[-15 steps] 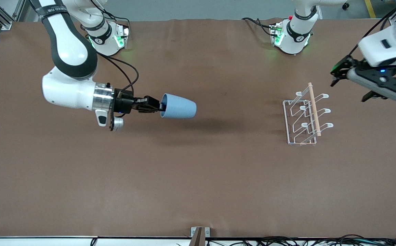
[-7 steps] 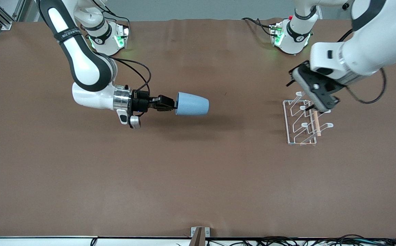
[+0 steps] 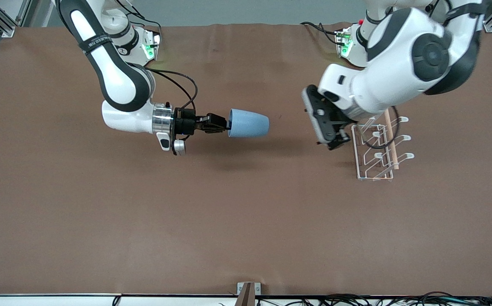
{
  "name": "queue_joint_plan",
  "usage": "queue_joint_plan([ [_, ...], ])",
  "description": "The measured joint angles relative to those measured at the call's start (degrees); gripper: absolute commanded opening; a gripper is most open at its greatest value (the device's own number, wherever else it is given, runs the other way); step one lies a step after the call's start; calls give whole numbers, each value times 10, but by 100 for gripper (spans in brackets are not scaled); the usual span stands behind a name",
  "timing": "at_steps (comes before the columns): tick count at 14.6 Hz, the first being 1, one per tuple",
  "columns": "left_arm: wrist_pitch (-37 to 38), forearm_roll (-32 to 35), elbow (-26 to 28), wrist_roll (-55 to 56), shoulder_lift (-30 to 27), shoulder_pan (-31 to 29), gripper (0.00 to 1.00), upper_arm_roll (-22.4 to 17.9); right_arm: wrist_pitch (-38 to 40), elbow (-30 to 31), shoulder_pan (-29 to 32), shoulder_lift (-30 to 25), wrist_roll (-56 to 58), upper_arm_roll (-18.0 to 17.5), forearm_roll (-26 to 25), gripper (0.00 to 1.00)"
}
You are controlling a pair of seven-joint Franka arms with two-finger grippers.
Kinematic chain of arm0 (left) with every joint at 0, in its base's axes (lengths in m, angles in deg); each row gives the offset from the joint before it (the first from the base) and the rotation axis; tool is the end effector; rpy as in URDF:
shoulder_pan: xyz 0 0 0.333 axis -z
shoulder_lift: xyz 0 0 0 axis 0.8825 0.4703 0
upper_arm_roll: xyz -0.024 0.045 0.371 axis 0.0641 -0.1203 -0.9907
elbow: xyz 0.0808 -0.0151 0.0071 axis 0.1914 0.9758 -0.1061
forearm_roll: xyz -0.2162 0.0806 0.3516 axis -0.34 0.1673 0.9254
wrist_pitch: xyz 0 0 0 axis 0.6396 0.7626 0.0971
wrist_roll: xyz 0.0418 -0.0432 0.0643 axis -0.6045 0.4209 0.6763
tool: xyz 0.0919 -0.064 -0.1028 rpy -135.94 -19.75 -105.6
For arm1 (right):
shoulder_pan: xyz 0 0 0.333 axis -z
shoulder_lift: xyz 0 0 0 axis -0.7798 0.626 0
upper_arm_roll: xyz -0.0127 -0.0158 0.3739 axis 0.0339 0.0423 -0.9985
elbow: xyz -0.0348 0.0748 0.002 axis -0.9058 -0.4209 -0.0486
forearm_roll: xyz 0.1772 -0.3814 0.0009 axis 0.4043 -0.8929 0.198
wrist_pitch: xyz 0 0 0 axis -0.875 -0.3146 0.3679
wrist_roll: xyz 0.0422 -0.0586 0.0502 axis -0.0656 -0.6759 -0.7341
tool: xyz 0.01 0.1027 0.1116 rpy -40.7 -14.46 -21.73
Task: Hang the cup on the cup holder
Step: 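Raise the cup with the right gripper while the left gripper reaches it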
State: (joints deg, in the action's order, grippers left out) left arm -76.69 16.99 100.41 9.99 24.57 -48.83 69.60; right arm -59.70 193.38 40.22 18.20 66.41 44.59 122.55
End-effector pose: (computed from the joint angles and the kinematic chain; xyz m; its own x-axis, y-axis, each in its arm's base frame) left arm 0.5923 -0.3691 0.5395 0.3063 -0.9171 0.2551 -0.9436 -0.2572 0.2086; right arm 0.5445 0.3910 0.3819 0.9837 -0.0557 -0.1709 -0.1787 -0.2026 -0.9628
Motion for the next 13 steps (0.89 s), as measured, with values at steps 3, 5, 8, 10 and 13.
queue_joint_plan([
  [3,-25,0,-23,-7,37,50,100,1,0,0,-2,0,0,0,0,0],
  [5,-29,3,-29,-13,51,75,100,2,0,0,-2,0,0,0,0,0],
  [8,-29,8,-31,-39,55,92,100,2,0,0,-2,0,1,0,0,0],
  [10,-29,18,-31,-47,56,96,100,1,0,1,-2,0,1,0,0,0],
  [13,-42,26,-32,-49,64,106,100,1,0,5,-2,0,3,0,0,0],
])
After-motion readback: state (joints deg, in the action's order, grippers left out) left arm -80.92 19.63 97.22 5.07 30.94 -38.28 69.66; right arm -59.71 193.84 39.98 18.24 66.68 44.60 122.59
